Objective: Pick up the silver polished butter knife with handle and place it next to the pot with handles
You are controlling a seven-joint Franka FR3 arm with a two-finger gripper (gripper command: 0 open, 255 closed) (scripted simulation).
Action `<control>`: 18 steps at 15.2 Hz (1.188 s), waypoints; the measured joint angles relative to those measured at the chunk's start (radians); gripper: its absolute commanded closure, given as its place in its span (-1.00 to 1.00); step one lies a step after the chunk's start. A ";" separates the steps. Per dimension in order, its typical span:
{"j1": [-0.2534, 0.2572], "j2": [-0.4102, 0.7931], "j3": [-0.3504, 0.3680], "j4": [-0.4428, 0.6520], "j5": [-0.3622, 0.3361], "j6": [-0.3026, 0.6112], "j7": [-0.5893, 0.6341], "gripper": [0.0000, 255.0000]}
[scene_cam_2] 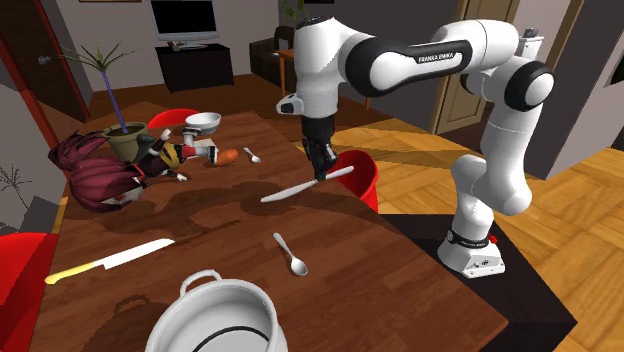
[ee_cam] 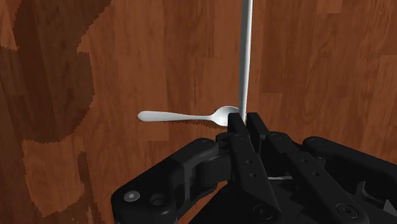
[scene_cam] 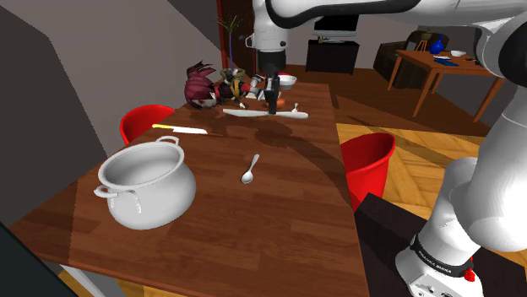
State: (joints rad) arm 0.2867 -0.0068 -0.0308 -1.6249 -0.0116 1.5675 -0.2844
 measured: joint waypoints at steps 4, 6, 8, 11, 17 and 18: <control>0.048 -0.007 0.050 -0.012 0.005 0.004 0.098 1.00; 0.071 0.006 0.073 0.004 0.007 0.000 0.144 1.00; 0.093 0.018 0.095 0.019 0.009 -0.002 0.188 1.00; 0.128 0.052 0.128 0.063 0.009 -0.013 0.256 1.00; 0.206 0.129 0.194 0.157 0.001 -0.031 0.399 1.00; 0.219 0.150 0.203 0.192 -0.003 -0.045 0.420 1.00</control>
State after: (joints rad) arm 0.5058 0.1428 0.1720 -1.4328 -0.0143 1.5221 0.1356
